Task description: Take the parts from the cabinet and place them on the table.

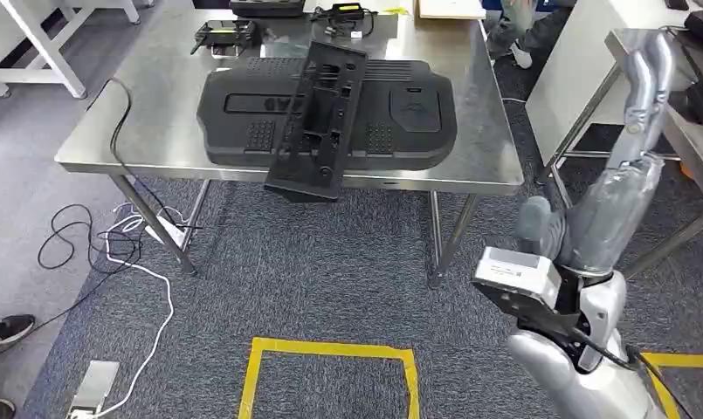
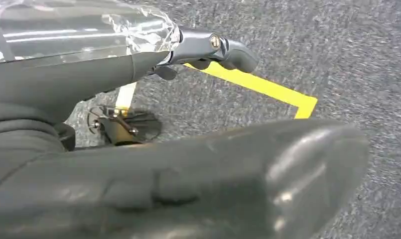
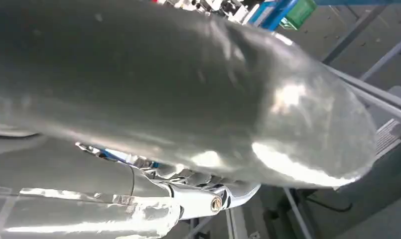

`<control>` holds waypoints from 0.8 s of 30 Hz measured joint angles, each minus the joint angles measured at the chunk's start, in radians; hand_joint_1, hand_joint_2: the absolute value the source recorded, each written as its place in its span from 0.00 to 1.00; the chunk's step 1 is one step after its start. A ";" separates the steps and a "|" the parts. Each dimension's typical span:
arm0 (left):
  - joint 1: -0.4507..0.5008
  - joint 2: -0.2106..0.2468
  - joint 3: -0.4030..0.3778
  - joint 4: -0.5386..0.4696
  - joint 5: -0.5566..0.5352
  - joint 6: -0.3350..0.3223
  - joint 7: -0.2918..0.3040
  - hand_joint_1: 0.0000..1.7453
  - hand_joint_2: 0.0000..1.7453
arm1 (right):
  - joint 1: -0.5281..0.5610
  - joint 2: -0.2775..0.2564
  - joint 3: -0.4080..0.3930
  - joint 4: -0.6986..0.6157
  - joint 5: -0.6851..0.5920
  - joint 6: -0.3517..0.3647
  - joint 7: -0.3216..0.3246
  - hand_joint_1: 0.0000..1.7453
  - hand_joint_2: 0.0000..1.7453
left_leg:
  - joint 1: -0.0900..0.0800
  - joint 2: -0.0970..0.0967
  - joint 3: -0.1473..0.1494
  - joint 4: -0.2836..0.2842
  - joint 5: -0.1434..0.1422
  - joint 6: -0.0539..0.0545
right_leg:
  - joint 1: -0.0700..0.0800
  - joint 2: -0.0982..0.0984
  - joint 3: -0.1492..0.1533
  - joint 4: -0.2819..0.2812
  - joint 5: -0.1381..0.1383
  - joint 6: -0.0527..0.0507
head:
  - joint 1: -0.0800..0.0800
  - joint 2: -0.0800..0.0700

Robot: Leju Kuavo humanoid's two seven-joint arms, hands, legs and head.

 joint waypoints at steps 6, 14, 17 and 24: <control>-0.002 0.000 0.000 0.000 0.000 0.000 0.002 0.00 0.00 | 0.000 -0.001 0.000 0.000 0.007 0.000 0.011 0.00 0.00 | 0.004 0.006 -0.031 -0.012 0.039 0.038 | -0.006 0.004 -0.077 0.196 -0.147 0.028 | 0.014 0.000; -0.001 -0.001 0.000 0.000 0.002 0.002 0.003 0.00 0.00 | 0.000 -0.002 0.000 -0.003 0.015 0.000 0.009 0.00 0.00 | 0.000 0.005 -0.083 0.021 0.061 0.016 | -0.002 0.009 0.074 -0.011 -0.066 0.016 | 0.022 0.000; 0.000 -0.001 0.000 0.000 0.003 0.002 0.001 0.00 0.00 | 0.002 -0.002 -0.001 -0.006 0.019 0.000 0.005 0.00 0.00 | 0.000 0.005 -0.088 0.017 0.076 -0.003 | -0.001 0.010 0.063 -0.006 -0.056 0.000 | 0.018 0.000; 0.006 -0.001 0.000 0.000 0.009 0.004 0.001 0.00 0.00 | 0.006 -0.002 -0.001 -0.007 0.022 0.000 0.005 0.00 0.00 | 0.009 0.002 -0.171 0.308 -0.109 -0.029 | -0.005 0.003 0.015 -0.008 -0.012 -0.023 | 0.000 0.000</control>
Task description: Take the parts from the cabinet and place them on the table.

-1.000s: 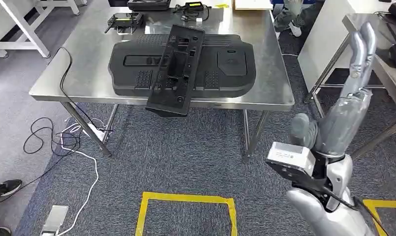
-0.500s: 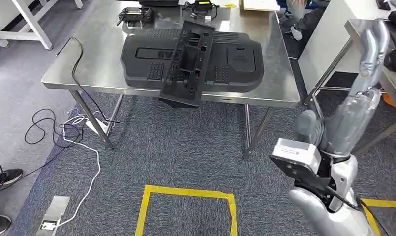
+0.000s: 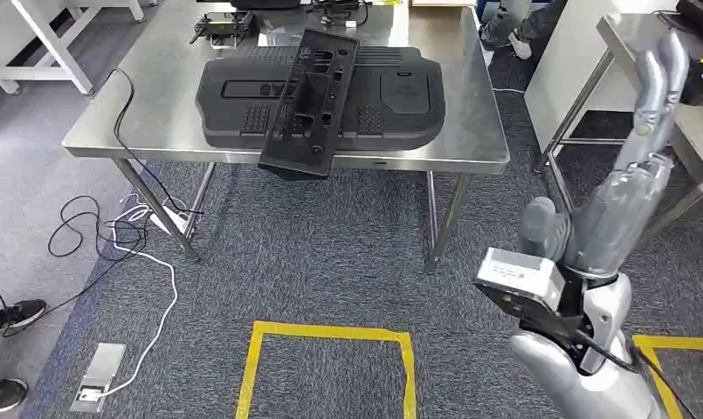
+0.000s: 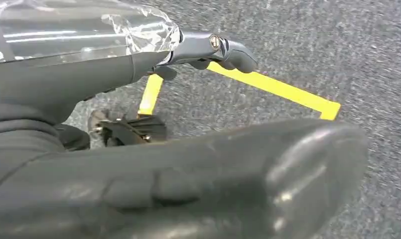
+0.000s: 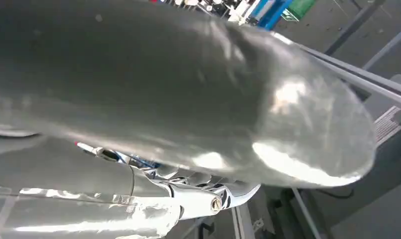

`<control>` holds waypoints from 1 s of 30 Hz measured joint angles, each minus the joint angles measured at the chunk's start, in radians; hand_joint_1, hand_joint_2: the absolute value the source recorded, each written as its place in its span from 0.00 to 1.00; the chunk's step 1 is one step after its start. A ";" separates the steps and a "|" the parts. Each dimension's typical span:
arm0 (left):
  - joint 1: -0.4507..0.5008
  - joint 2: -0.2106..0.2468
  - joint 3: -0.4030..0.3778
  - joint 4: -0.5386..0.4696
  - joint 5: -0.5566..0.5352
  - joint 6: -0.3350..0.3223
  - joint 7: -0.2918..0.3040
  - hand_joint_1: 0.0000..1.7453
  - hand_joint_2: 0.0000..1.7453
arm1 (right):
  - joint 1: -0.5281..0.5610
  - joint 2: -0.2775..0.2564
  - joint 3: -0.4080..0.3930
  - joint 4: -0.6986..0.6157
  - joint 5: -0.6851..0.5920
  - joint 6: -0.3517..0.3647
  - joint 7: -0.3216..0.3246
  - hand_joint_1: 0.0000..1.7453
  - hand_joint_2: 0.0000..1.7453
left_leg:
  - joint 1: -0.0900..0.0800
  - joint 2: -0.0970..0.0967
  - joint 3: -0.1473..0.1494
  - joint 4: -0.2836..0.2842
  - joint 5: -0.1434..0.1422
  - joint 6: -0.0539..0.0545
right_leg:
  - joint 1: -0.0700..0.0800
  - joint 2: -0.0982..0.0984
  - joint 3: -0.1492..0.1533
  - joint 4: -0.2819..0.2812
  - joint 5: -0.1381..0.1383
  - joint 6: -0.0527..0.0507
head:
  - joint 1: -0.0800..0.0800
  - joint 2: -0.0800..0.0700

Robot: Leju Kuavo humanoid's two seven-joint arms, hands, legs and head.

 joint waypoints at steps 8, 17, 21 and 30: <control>0.003 0.000 0.000 0.000 -0.001 0.004 -0.001 0.00 0.00 | 0.016 0.000 -0.002 -0.013 0.008 0.000 -0.002 0.00 0.00 | -0.011 0.000 0.177 -0.309 0.114 0.038 | 0.003 -0.001 -0.019 0.004 0.029 0.035 | 0.000 0.000; 0.001 0.000 0.000 0.000 0.003 0.006 -0.001 0.00 0.00 | 0.048 -0.019 -0.007 -0.015 -0.007 0.000 0.071 0.00 0.00 | -0.006 0.007 0.094 -0.303 0.172 0.063 | -0.004 0.003 -0.033 0.179 -0.103 0.060 | 0.018 0.000; 0.000 -0.001 0.000 0.000 0.005 0.007 -0.001 0.00 0.00 | 0.071 -0.035 -0.007 -0.008 -0.007 0.000 0.107 0.00 0.00 | -0.012 0.005 0.076 -0.285 0.184 0.044 | 0.004 0.006 0.060 0.000 -0.057 0.037 | 0.020 0.000; 0.003 0.000 0.000 0.000 0.014 0.007 0.002 0.00 0.00 | 0.181 -0.042 -0.031 0.077 0.002 0.001 0.140 0.00 0.00 | -0.001 -0.001 -0.020 0.012 -0.003 0.006 | 0.000 -0.002 -0.001 -0.001 0.001 -0.002 | 0.000 0.000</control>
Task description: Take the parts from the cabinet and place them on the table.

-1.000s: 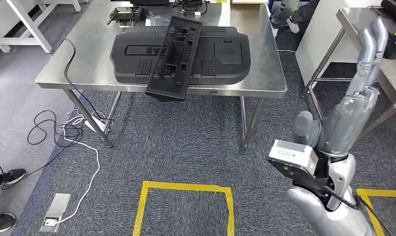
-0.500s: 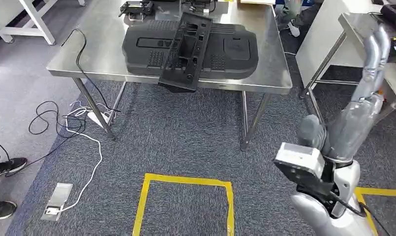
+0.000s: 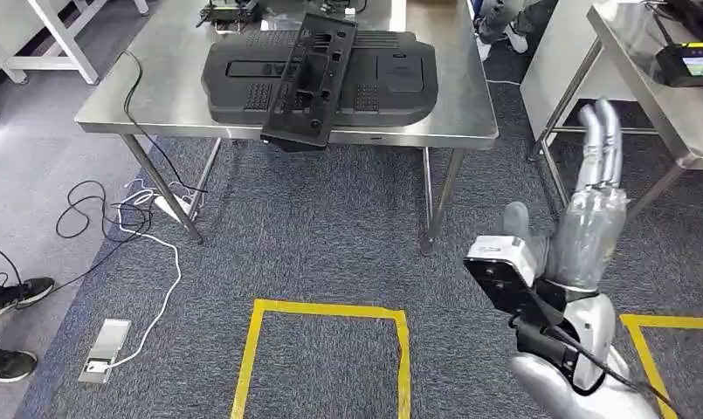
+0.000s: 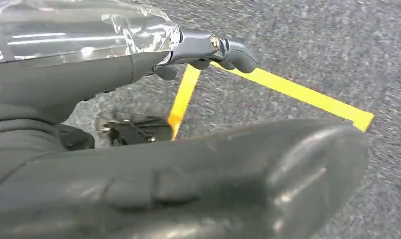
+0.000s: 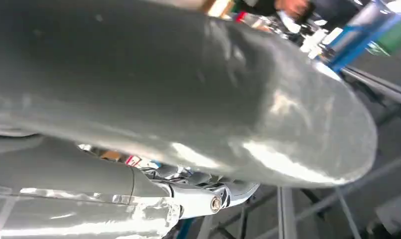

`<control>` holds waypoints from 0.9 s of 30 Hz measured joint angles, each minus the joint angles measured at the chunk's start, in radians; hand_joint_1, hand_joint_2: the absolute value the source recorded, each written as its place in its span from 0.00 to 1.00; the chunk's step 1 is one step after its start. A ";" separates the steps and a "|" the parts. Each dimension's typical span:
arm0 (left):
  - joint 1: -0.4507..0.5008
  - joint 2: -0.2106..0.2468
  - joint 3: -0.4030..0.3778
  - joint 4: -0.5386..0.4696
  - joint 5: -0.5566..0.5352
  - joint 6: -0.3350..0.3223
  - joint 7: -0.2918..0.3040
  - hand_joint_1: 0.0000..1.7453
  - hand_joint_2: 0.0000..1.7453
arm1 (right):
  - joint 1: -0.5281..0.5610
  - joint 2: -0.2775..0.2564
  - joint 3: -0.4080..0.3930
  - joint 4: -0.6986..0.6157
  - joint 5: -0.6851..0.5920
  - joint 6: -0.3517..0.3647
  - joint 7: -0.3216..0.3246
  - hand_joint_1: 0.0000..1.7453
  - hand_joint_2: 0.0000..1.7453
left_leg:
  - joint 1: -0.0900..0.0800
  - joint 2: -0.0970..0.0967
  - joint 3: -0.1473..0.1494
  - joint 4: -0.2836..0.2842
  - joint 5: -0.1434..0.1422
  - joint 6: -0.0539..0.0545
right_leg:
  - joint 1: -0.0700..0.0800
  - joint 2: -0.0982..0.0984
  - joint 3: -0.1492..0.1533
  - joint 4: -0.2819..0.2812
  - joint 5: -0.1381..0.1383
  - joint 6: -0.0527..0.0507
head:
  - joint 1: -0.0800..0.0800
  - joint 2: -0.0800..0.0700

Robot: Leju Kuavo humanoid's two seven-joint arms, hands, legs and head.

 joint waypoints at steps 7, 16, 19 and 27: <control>0.001 0.000 0.000 0.000 0.004 0.000 0.000 0.00 0.00 | 0.065 0.002 -0.066 0.062 0.076 -0.001 0.001 0.00 0.00 | -0.006 -0.001 0.200 -0.320 0.108 0.025 | 0.003 0.000 -0.026 0.011 0.025 0.026 | 0.001 0.000; 0.009 0.000 0.000 0.000 0.025 0.004 0.000 0.00 0.00 | 0.147 0.009 -0.135 0.207 0.093 0.023 0.076 0.00 0.00 | -0.009 0.006 0.132 -0.324 0.167 0.066 | -0.005 0.003 -0.113 0.292 -0.150 0.063 | 0.018 0.000; 0.013 0.000 0.000 0.000 0.031 0.004 0.000 0.00 0.00 | 0.185 0.016 -0.168 0.303 0.063 0.027 0.077 0.00 0.00 | -0.008 0.005 0.114 -0.311 0.175 0.059 | -0.008 0.002 0.051 0.040 -0.051 0.056 | 0.023 0.000; 0.014 0.000 -0.003 0.000 0.038 0.003 0.001 0.00 0.00 | 0.239 0.067 -0.238 0.546 -0.029 0.011 0.012 0.00 0.00 | -0.010 -0.001 0.073 -0.219 0.106 0.013 | -0.009 0.004 0.036 -0.011 -0.018 0.003 | 0.009 0.000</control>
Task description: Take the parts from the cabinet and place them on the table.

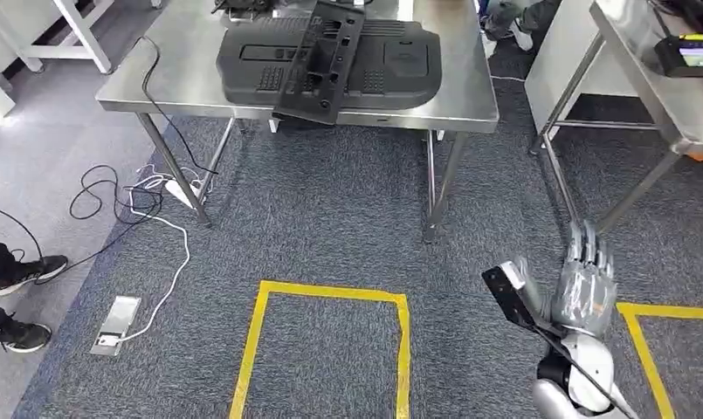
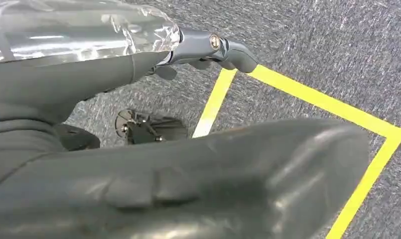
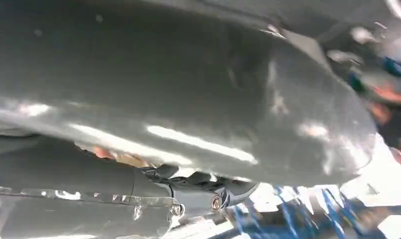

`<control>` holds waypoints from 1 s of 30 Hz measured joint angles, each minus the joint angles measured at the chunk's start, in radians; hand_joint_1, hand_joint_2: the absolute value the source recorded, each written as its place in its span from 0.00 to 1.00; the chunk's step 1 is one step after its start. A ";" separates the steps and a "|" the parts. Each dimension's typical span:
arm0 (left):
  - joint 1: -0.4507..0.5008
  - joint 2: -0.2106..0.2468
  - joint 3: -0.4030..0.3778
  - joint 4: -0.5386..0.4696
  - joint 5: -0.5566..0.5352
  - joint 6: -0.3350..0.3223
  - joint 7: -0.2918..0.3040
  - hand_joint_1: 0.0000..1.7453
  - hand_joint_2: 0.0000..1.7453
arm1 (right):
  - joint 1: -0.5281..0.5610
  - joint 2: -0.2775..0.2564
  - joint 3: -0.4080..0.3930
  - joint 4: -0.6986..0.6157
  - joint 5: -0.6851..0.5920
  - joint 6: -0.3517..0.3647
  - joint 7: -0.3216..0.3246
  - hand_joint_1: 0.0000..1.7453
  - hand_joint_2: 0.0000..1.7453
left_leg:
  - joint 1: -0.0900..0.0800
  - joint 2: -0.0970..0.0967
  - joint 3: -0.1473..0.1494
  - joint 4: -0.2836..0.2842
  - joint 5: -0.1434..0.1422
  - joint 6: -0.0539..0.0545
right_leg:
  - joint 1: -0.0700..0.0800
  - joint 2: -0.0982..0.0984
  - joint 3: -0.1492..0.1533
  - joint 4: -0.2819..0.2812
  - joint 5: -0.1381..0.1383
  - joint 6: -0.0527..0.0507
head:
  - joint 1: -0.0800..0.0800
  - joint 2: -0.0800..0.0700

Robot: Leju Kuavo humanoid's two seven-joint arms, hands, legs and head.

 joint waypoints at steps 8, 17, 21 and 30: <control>-0.007 0.000 -0.001 0.000 0.001 -0.008 0.011 0.00 0.00 | 0.005 0.089 -0.061 0.235 -0.168 -0.002 -0.166 0.00 0.00 | 0.003 -0.005 0.154 -0.105 -0.017 0.010 | 0.001 0.001 -0.053 0.014 0.035 0.012 | -0.009 0.000; -0.012 -0.002 -0.005 0.000 0.016 -0.015 0.014 0.00 0.00 | -0.031 0.143 -0.068 0.482 -0.312 -0.003 -0.213 0.00 0.00 | 0.000 0.010 0.106 -0.128 0.043 0.055 | -0.001 0.003 -0.145 0.234 -0.114 0.058 | 0.013 0.000; -0.011 -0.002 -0.009 0.000 0.021 -0.016 0.016 0.00 0.00 | -0.051 0.164 -0.048 0.612 -0.391 -0.003 -0.251 0.00 0.00 | 0.000 0.010 0.073 -0.113 0.058 0.049 | -0.003 0.002 -0.080 0.206 -0.082 0.061 | 0.018 0.000; -0.015 -0.004 -0.012 0.000 0.016 -0.019 0.040 0.00 0.00 | -0.124 0.221 0.035 0.927 -0.602 0.084 -0.315 0.00 0.00 | 0.002 0.001 0.030 -0.037 0.015 -0.002 | -0.001 0.002 0.004 0.002 -0.004 0.002 | 0.006 0.000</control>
